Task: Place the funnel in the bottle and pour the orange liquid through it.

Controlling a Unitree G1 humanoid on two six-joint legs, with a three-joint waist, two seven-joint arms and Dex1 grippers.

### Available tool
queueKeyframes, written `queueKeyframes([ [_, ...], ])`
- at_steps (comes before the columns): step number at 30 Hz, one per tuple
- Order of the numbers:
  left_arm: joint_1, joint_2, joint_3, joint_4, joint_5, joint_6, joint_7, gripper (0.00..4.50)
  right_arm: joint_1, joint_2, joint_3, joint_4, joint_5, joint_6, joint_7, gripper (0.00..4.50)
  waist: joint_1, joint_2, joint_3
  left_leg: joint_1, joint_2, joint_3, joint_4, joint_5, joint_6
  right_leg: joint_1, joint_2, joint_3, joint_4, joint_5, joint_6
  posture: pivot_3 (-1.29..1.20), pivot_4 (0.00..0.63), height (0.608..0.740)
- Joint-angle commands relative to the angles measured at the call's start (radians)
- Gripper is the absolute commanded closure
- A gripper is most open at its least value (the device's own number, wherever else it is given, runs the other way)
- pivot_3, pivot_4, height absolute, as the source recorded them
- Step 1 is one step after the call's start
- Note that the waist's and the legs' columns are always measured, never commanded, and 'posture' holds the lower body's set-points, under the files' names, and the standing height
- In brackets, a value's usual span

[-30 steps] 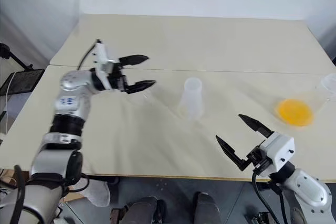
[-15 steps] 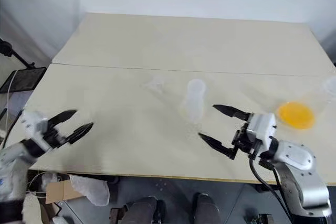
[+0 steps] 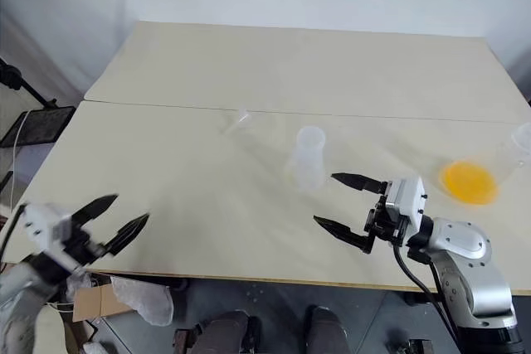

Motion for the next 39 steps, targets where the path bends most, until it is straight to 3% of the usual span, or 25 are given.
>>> queueKeyframes([
  [1,-0.110,0.008,-0.078,-0.032,0.021,0.062,0.084,0.02,0.013,0.003,-0.023,-0.024,0.000,-0.019,-0.009,0.00,0.000,0.000,0.000,0.000,0.000,0.000,0.000,0.000,0.000,0.000,0.000,0.000,0.001,0.000,0.000,0.00,0.150,0.740],
  [9,-0.443,-0.015,-0.246,0.172,0.129,0.124,0.193,0.02,0.045,0.013,-0.040,-0.042,-0.022,-0.036,-0.050,0.00,0.001,0.000,0.000,0.001,-0.001,0.001,0.001,0.000,0.000,0.000,0.003,-0.001,0.004,0.000,0.000,0.00,0.150,0.740],
  [15,-0.570,-0.029,-0.290,0.321,0.200,0.096,0.234,0.02,0.083,0.031,-0.039,-0.073,-0.041,-0.051,-0.094,0.00,0.002,0.000,0.000,0.001,-0.001,0.001,0.000,0.001,0.001,0.000,0.005,-0.002,0.004,0.000,0.000,0.00,0.150,0.740],
  [33,-0.962,0.089,-0.297,1.009,0.300,-0.273,0.003,0.02,0.147,0.098,-0.010,-0.120,-0.088,-0.097,-0.182,0.00,0.003,0.000,0.000,0.000,-0.002,0.002,0.002,0.001,0.001,0.000,0.008,-0.009,0.004,0.001,0.001,0.00,0.150,0.740],
  [39,-1.047,0.106,-0.324,1.232,0.340,-0.311,-0.067,0.02,0.151,0.108,-0.008,-0.117,-0.100,-0.115,-0.198,0.00,0.001,0.000,0.000,0.000,-0.002,0.003,0.002,0.001,0.001,-0.001,0.008,-0.010,0.005,0.000,0.001,0.00,0.150,0.740],
])
